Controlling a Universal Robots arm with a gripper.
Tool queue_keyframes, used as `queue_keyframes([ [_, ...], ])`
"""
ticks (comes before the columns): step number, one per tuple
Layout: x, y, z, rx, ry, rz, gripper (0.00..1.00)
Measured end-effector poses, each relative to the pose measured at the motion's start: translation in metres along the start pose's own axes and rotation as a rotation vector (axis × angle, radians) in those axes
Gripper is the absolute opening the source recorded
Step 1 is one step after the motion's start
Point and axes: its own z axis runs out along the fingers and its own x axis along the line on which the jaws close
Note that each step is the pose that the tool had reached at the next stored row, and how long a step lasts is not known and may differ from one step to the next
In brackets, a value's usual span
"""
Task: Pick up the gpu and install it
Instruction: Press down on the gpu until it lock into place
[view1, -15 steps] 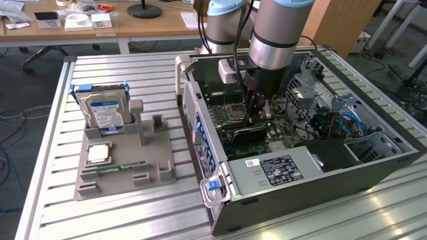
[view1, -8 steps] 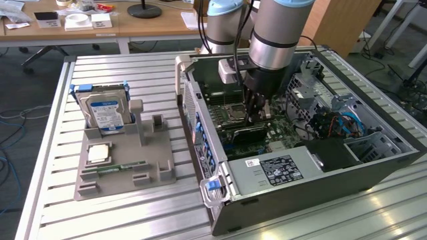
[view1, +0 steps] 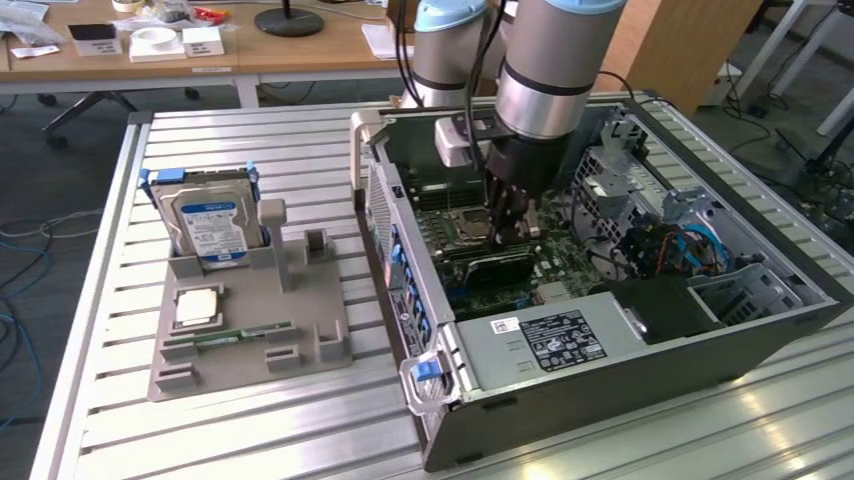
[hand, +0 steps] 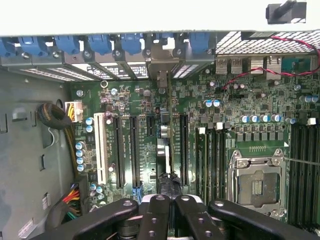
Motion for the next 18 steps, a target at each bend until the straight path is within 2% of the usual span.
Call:
queue_keyframes([
  [8,-0.0084,0.0025,0.0030,0.0000,-0.0003,-0.001,0.11],
  [18,-0.0069,0.0025,0.0050,-0.0001,0.0015,-0.003,0.11],
])
